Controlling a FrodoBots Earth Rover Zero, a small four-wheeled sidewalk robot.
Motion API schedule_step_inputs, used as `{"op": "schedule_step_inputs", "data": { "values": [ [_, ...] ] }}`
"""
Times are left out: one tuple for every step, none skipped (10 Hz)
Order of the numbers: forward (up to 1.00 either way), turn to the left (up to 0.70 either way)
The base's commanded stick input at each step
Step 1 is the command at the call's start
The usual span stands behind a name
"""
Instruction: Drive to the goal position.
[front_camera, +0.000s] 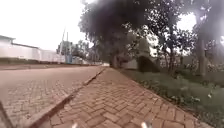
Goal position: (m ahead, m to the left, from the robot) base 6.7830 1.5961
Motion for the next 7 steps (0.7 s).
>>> {"op": "schedule_step_inputs", "data": {
  "values": [
    [0.70, 0.06],
    [0.70, 0.08],
    [0.70, 0.07],
    [0.70, 0.06],
    [0.70, 0.03],
    [0.70, 0.00],
    [0.70, 0.00]
  ]
}}
